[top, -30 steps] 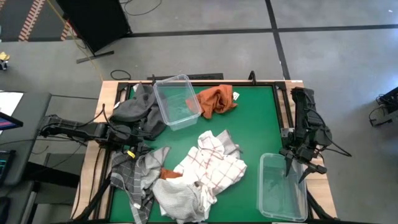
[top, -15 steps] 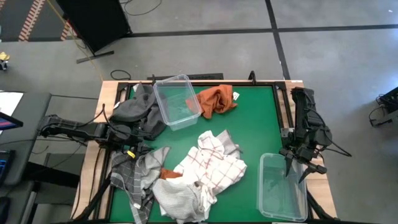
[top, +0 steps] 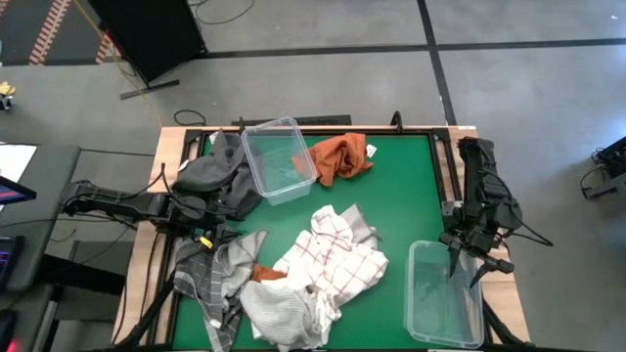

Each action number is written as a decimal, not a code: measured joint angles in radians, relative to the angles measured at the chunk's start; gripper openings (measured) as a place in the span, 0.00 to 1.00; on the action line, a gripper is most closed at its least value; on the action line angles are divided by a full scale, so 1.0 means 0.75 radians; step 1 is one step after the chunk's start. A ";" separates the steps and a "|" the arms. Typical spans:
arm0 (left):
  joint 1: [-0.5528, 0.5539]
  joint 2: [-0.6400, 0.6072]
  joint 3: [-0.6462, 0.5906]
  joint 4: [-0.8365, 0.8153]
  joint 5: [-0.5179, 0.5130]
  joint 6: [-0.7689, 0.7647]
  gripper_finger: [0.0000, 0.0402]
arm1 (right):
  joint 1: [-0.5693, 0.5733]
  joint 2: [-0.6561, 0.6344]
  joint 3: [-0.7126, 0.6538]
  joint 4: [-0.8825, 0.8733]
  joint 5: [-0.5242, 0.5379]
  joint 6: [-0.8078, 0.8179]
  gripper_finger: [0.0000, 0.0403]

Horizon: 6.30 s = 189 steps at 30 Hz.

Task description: Sort towels by color in basket

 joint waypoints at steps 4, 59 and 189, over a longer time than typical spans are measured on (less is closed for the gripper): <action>0.014 -0.001 0.000 0.061 -0.270 -0.016 0.49 | 0.000 0.000 0.000 0.000 0.001 0.000 0.66; 0.012 0.214 0.343 0.175 -0.527 0.214 0.55 | 0.000 0.000 0.000 0.000 0.000 0.000 0.66; 0.086 1.083 1.791 0.128 -0.725 1.007 0.00 | 0.000 0.000 0.000 0.001 0.001 0.000 0.66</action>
